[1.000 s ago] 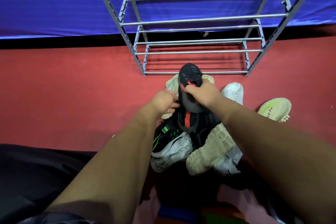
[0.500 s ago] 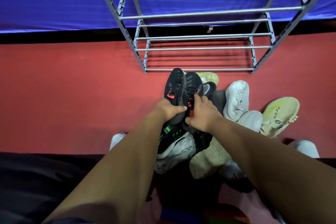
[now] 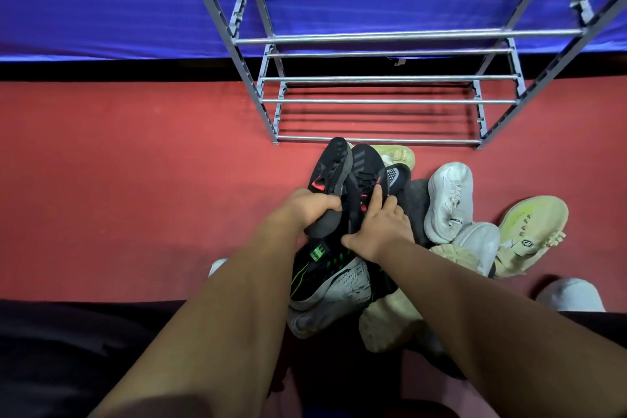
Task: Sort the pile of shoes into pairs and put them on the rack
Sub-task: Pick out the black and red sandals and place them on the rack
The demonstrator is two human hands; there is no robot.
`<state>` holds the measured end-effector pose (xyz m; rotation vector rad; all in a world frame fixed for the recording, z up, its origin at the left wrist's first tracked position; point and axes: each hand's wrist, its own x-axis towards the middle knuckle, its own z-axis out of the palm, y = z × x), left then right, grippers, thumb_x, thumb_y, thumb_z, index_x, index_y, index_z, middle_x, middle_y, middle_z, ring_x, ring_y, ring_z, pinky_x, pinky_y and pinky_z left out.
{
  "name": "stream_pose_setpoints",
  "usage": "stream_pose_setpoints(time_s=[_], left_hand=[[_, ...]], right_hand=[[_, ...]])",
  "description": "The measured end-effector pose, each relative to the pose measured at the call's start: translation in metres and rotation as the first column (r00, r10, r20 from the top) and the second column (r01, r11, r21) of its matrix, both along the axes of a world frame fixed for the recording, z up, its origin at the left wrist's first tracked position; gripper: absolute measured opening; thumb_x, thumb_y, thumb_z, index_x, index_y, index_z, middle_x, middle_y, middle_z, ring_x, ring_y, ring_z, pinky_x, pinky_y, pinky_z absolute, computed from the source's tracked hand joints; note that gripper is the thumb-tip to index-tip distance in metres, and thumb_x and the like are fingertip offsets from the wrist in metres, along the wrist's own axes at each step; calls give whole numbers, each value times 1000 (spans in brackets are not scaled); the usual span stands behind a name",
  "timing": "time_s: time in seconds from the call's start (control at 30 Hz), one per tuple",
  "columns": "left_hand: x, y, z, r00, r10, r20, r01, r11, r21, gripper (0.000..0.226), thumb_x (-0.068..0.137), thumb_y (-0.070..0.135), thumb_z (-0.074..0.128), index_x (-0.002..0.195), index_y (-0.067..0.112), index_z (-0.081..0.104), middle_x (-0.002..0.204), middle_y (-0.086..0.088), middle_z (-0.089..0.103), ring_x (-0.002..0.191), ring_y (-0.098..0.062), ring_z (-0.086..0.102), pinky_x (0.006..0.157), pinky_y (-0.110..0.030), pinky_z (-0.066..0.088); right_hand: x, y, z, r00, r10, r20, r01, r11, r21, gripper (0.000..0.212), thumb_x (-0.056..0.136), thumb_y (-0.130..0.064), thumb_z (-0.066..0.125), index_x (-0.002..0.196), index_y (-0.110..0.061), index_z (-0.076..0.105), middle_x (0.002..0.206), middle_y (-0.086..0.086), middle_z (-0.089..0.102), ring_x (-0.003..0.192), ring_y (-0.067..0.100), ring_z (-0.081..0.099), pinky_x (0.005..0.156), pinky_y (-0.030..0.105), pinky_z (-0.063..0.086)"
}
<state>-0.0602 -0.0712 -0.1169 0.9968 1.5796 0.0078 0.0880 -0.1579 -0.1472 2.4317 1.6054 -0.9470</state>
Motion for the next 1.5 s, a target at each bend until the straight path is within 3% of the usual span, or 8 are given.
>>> stream_pose_setpoints(time_s=[0.17, 0.33, 0.57, 0.83, 1.03, 1.17, 1.33, 1.5], left_hand=[[-13, 2, 1, 995, 98, -4, -98, 995, 17, 36, 71, 23, 76, 102, 7, 68, 92, -15, 74, 71, -31, 68, 62, -31, 53], [-21, -3, -7, 994, 106, -32, -104, 993, 54, 51, 56, 32, 83, 100, 10, 69, 94, -13, 77, 81, -31, 74, 65, -32, 55], [-12, 4, -4, 989, 131, -67, -117, 975, 188, 64, 59, 32, 88, 114, 13, 63, 102, -6, 72, 89, -24, 70, 67, -30, 51], [50, 29, -7, 991, 99, -88, -57, 918, 394, 70, 48, 45, 80, 110, 22, 56, 109, -1, 67, 93, -23, 69, 87, -46, 60], [118, 73, -10, 996, -30, -82, 61, 911, 409, 44, 52, 40, 82, 90, 20, 70, 86, 4, 77, 79, -20, 76, 73, -35, 63], [169, 102, -48, 993, -36, -113, 81, 901, 425, 68, 45, 57, 81, 101, 21, 67, 98, -1, 75, 81, -20, 73, 76, -42, 63], [226, 113, -60, 996, -31, -80, 65, 878, 474, 74, 66, 54, 87, 118, 10, 56, 118, -4, 59, 100, -25, 64, 90, -39, 55], [264, 129, -88, 994, -8, -107, 54, 897, 440, 67, 82, 59, 78, 102, -4, 65, 105, -12, 63, 98, -32, 66, 83, -37, 55]], right_hand=[[13, 0, 1, 1000, -7, 10, 5, 992, 124, 129, 74, -52, 75, 165, -27, -13, 162, 14, 17, 141, 38, 35, 115, 48, 39], [22, -7, -7, 999, 8, 39, -14, 991, 137, 135, 76, -54, 81, 166, -19, -13, 172, 11, 2, 152, 35, 26, 121, 44, 34], [41, 7, 15, 955, -191, -229, 245, 940, 239, 103, 62, -51, 79, 148, -21, 32, 132, 9, 52, 124, 33, 55, 104, 44, 50], [98, 42, 21, 848, -316, -426, 459, 840, 291, 80, 58, -37, 82, 130, -28, 50, 110, -12, 67, 102, 15, 67, 90, 33, 56], [167, 80, 11, 849, -361, -386, 495, 799, 341, 66, 64, -39, 85, 119, -27, 51, 107, -8, 64, 98, 18, 61, 82, 28, 46], [213, 106, -6, 884, -359, -300, 453, 815, 362, 71, 64, -48, 79, 122, -19, 52, 119, 4, 62, 115, 30, 57, 96, 41, 52], [259, 138, -23, 883, -361, -300, 460, 797, 393, 61, 76, -31, 83, 127, -15, 54, 103, 0, 65, 95, 22, 64, 79, 30, 52], [275, 160, -41, 882, -381, -278, 466, 794, 391, 92, 78, -38, 82, 155, -11, 37, 147, 9, 54, 130, 29, 57, 104, 37, 51]])
